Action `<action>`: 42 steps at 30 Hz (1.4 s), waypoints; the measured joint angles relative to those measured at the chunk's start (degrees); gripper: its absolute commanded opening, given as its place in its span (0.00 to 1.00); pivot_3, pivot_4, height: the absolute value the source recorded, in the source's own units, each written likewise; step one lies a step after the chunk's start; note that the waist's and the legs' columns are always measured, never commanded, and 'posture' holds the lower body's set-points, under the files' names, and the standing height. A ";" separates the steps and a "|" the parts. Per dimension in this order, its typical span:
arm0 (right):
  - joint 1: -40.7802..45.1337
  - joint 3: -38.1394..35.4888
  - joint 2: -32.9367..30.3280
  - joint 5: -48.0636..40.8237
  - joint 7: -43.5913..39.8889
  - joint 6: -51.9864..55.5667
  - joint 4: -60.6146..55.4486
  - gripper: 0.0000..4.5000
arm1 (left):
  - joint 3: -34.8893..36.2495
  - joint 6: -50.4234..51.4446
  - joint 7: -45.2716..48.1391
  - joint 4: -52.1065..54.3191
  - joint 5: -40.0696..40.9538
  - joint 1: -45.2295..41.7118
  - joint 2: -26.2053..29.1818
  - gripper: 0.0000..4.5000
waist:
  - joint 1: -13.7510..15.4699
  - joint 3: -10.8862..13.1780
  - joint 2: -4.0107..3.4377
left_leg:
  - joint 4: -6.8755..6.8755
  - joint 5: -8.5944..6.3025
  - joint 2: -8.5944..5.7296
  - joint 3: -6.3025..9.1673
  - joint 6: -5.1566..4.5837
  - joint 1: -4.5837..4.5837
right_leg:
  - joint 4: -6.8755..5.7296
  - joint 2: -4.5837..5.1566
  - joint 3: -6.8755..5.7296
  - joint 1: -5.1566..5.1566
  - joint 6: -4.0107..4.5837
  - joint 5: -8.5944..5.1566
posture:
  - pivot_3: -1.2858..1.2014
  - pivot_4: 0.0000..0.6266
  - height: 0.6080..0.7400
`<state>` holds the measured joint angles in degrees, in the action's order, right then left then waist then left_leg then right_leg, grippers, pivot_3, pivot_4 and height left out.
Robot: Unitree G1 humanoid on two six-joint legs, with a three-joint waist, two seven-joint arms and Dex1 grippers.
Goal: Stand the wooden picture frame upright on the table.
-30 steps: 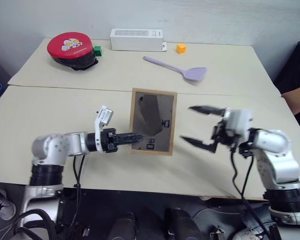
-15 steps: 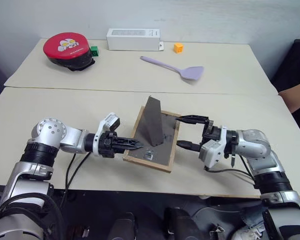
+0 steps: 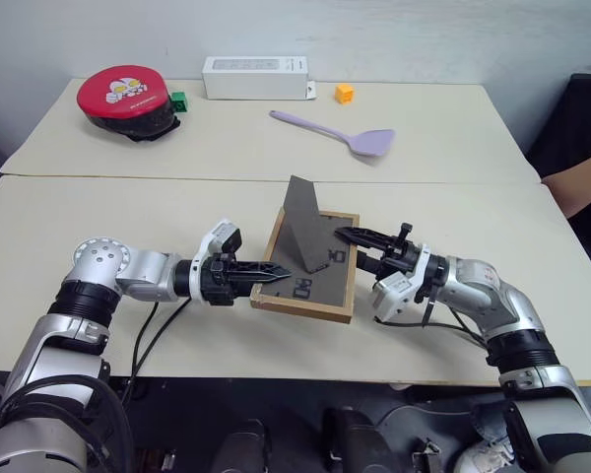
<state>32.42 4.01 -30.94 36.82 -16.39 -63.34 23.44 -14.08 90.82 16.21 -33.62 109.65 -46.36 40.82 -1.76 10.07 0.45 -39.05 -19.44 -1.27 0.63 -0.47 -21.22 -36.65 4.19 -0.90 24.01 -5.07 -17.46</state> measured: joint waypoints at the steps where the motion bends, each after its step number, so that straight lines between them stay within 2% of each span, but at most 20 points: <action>1: 0.03 0.22 -0.18 0.48 0.81 0.35 0.24 0.31 | 0.80 -1.25 -1.68 1.88 0.64 0.62 -0.01 0.45 | -0.01 0.00 0.00 | -0.01 0.00 0.00 0.01 0.00 0.00 | -0.02 0.00 0.02 0.01 0.00 0.00 | 0.52 0.24 1.00; 6: 0.66 2.16 -0.35 0.45 3.41 1.01 0.93 0.29 | 4.78 -4.77 -5.58 12.01 1.80 3.18 2.06 0.78 | -0.04 0.00 0.00 | 0.01 0.00 0.01 0.03 0.02 0.00 | -0.02 0.01 0.05 0.02 0.00 0.00 | 0.52 0.24 1.00; 9: 0.83 2.49 -1.20 -0.52 3.72 1.06 0.90 0.29 | 9.07 -6.07 -5.41 14.50 -0.33 5.90 7.21 0.79 | -0.30 0.00 0.00 | 0.09 0.00 -0.03 0.17 0.09 -0.01 | -0.09 -0.12 0.23 0.19 0.00 0.00 | 0.52 0.24 1.00; 12: 0.85 2.78 -2.25 -3.92 3.05 1.56 0.87 0.29 | 15.43 -9.66 -1.44 15.78 -7.10 8.20 10.76 0.79 | -0.28 0.00 -0.01 | 0.12 0.01 -0.08 0.16 0.11 -0.03 | -0.19 -0.13 0.31 0.31 0.03 -0.02 | 0.52 0.24 1.00; 14: 0.77 4.22 -2.54 -9.32 0.67 2.78 0.70 0.29 | 19.10 -13.95 4.56 18.20 -14.59 11.21 13.20 0.79 | -0.35 0.01 -0.02 | 0.16 0.01 -0.07 0.13 0.11 -0.03 | -0.15 -0.13 0.32 0.31 0.04 -0.02 | 0.52 0.24 1.00; 17: -0.98 7.08 -2.85 -22.76 -6.78 8.04 -1.27 0.29 | 23.08 -26.28 19.59 25.18 -27.95 18.15 15.38 0.79 | -0.38 0.03 -0.05 | 0.25 0.01 -0.02 0.12 0.12 -0.04 | -0.07 -0.12 0.30 0.31 0.07 -0.03 | 0.52 0.24 1.00; 18: -2.55 7.89 -2.92 -30.69 -11.76 13.60 -3.78 0.29 | 23.62 -32.19 24.24 27.83 -33.46 20.17 15.49 0.79 | -0.19 0.03 -0.05 | 0.25 0.01 0.02 0.15 0.12 -0.07 | 0.08 -0.13 0.26 0.28 0.07 -0.04 | 0.52 0.24 1.00; 19: -3.23 8.16 -2.85 -34.32 -13.63 16.26 -4.98 0.29 | 23.82 -34.77 25.86 28.83 -35.77 20.98 15.48 0.79 | -0.01 0.04 -0.06 | 0.25 0.01 0.03 0.17 0.12 -0.07 | 0.18 -0.11 0.26 0.26 0.07 -0.04 | 0.52 0.24 1.00; 20: -5.02 8.63 -2.65 -47.11 -19.98 28.36 -10.01 0.29 | 23.84 -44.02 30.44 31.53 -43.87 23.72 15.32 0.86 | 0.28 0.05 -0.07 | 0.17 0.00 0.02 0.22 0.12 -0.09 | 0.23 -0.07 0.22 0.23 0.07 -0.03 | 0.52 0.24 1.00; 22: -5.86 7.18 -2.81 -63.28 -25.61 48.11 -15.70 0.29 | 23.37 -56.04 35.62 33.94 -53.86 26.91 12.83 0.97 | 0.58 0.08 -0.14 | 0.10 -0.03 0.03 0.32 0.07 -0.05 | 0.34 0.03 0.15 0.07 0.07 -0.03 | 0.52 0.24 1.00; 23: -5.85 6.61 -3.25 -66.61 -26.67 53.13 -16.84 0.29 | 22.88 -58.38 36.66 34.23 -55.97 27.30 11.90 1.00 | 0.75 0.08 -0.14 | 0.09 -0.04 0.03 0.33 0.03 -0.06 | 0.34 0.04 0.14 0.07 0.07 -0.03 | 0.52 0.24 1.00; 24: -5.69 6.19 -4.59 -72.28 -28.56 61.99 -18.66 0.29 | 22.40 -61.77 37.89 35.29 -59.07 28.38 10.55 1.00 | 0.98 0.09 -0.16 | 0.11 -0.07 0.03 0.33 -0.01 -0.06 | 0.36 0.07 0.15 0.07 0.07 -0.03 | 0.52 0.24 1.00; 26: -4.97 5.48 -6.08 -77.79 -30.75 74.55 -19.07 0.29 | 21.52 -66.45 39.69 36.55 -63.19 30.18 7.72 1.00 | 1.40 0.10 -0.17 | 0.14 -0.11 0.03 0.33 -0.07 -0.08 | 0.41 0.10 0.13 0.08 0.07 -0.03 | 0.52 0.24 1.00; 29: -4.09 5.51 -5.33 -78.53 -31.98 84.41 -16.39 0.29 | 20.05 -71.09 41.27 37.71 -67.49 31.47 4.29 1.00 | 1.61 0.10 -0.17 | 0.16 -0.13 0.03 0.31 -0.10 -0.12 | 0.45 0.10 0.13 0.11 0.07 -0.03 | 0.52 0.24 1.00; 32: -3.85 5.26 -4.50 -77.51 -33.33 89.56 -14.07 0.29 | 20.04 -73.23 42.93 37.78 -69.97 31.63 4.14 1.00 | 1.61 0.10 -0.17 | 0.16 -0.13 0.00 0.28 -0.10 -0.19 | 0.41 0.10 0.15 0.21 0.07 -0.03 | 0.52 0.24 1.00; 36: -2.43 4.41 -3.03 -75.04 -34.41 91.88 -13.57 0.29 | 20.26 -74.24 43.46 37.59 -71.65 31.67 2.38 1.00 | 1.50 0.09 -0.17 | 0.14 -0.13 -0.01 0.27 -0.10 -0.19 | 0.30 0.09 0.15 0.25 0.06 -0.03 | 0.52 0.24 1.00; 40: -2.44 4.07 -1.64 -71.71 -35.90 89.57 -12.98 0.29 | 20.48 -74.53 43.63 37.47 -72.44 31.67 1.99 1.00 | 1.33 0.09 -0.16 | 0.13 -0.13 -0.01 0.23 -0.10 -0.17 | 0.18 0.08 0.17 0.27 0.07 -0.03 | 0.52 0.24 1.00; 42: -2.81 3.84 -1.01 -70.04 -36.38 88.21 -13.00 0.45 | 20.75 -74.53 43.89 37.46 -72.88 31.66 1.98 1.00 | 1.32 0.07 -0.13 | 0.10 -0.13 -0.01 0.23 -0.10 -0.15 | 0.18 0.08 0.18 0.26 0.06 -0.03 | 0.52 0.24 1.00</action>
<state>29.61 7.85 -31.94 -33.23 -52.76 24.86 10.44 6.68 16.30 60.10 3.83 36.77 -14.70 42.80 -0.44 10.13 0.32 -38.95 -19.57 -1.27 0.86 -0.57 -21.37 -36.47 4.27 -0.72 24.28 -5.01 -17.49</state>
